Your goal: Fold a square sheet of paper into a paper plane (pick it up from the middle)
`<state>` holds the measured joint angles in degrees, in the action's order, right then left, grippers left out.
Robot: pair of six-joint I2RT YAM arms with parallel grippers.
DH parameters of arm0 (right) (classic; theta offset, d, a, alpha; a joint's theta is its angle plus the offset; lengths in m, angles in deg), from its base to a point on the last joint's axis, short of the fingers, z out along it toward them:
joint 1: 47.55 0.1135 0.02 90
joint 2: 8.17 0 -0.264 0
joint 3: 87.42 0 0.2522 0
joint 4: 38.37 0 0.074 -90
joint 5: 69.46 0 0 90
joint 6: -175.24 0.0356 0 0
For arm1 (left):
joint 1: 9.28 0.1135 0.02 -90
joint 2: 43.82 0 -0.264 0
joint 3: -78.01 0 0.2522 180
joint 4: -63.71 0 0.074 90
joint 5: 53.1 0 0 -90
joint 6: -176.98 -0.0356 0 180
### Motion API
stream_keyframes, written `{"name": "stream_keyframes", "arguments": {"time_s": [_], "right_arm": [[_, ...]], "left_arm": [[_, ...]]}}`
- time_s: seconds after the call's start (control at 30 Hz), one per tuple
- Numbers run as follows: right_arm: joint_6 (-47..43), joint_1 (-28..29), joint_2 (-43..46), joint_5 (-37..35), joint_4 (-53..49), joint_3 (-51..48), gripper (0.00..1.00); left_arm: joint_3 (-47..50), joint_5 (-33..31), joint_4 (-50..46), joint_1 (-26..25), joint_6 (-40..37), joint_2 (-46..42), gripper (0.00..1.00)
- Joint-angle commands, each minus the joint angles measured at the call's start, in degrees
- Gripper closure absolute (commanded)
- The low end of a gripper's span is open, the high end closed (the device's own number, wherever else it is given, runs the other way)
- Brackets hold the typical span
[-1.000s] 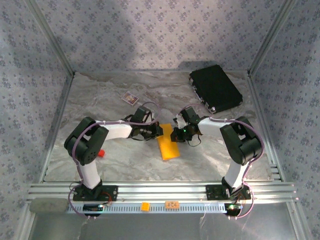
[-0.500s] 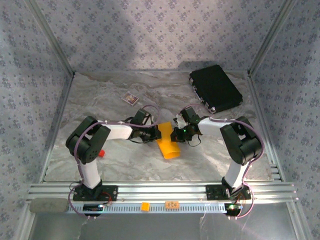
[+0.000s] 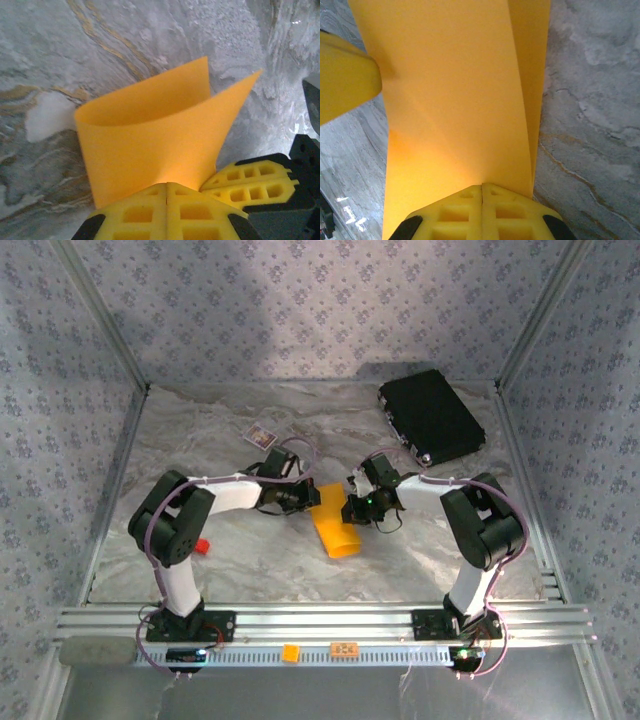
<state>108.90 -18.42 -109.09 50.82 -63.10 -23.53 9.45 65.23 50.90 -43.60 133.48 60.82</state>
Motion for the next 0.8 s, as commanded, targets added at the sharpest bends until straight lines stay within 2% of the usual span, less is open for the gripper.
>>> {"name": "stream_keyframes", "arguments": {"time_s": [0.0, 0.23, 0.53, 0.77], "right_arm": [[0.8, -0.6, -2.1, -7.1, -6.6, -3.0, 1.0], [0.9, -0.6, -1.8, -7.3, -6.4, -3.4, 1.0], [1.0, -0.6, -1.8, -7.6, -6.4, -3.5, 1.0], [1.1, -0.6, -1.9, -7.5, -6.3, -3.5, 1.0]], "left_arm": [[0.4, 1.5, 0.6, 0.6, -1.0, 3.0, 1.0], [1.8, 0.5, 0.9, 1.8, -1.2, 4.0, 1.0], [-2.4, 4.5, 0.5, 2.2, -1.0, 1.5, 1.0], [-2.7, 5.3, 1.3, 2.9, -1.0, 4.6, 1.0]]}}
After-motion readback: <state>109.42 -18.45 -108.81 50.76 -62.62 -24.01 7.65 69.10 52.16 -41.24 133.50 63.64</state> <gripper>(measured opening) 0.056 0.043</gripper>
